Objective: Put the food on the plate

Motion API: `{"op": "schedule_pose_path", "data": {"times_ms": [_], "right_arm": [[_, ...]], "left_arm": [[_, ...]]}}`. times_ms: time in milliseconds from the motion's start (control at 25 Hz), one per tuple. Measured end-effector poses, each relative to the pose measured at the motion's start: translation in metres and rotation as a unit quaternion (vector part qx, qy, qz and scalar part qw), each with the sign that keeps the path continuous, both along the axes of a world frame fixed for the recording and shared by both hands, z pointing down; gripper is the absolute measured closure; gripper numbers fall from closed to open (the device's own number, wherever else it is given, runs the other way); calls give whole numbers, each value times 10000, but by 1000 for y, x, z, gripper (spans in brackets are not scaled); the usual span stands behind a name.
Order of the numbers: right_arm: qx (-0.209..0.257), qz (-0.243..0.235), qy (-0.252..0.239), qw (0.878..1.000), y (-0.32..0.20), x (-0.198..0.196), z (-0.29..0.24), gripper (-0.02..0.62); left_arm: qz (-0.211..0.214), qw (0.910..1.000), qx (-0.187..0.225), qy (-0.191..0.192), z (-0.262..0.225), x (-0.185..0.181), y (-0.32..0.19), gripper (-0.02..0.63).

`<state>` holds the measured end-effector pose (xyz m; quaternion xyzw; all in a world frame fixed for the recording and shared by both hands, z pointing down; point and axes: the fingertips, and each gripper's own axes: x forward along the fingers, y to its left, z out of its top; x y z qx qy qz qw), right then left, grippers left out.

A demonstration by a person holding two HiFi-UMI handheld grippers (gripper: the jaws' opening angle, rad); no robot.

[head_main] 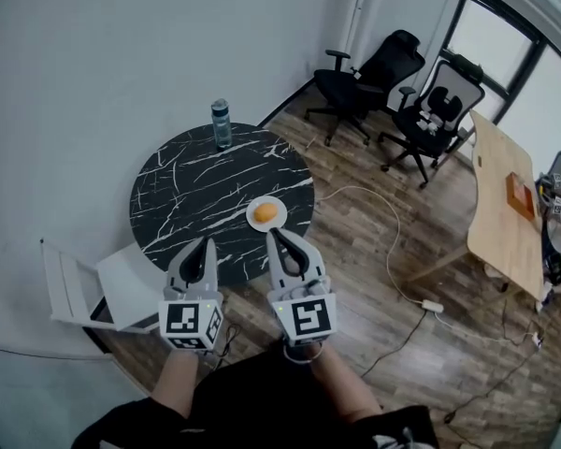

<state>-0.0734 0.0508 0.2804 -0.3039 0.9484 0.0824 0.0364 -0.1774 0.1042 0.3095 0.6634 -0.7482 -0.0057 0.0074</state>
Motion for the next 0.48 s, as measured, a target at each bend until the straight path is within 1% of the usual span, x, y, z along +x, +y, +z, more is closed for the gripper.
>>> {"op": "schedule_pose_path", "data": {"times_ms": [280, 480], "right_arm": [[141, 69, 105, 9998, 8, 10, -2, 598], [55, 72, 116, 9999, 10, 18, 4, 598]], "left_arm": [[36, 10000, -25, 23, 3, 8, 4, 606], [80, 9999, -68, 53, 8, 18, 7, 606]]}}
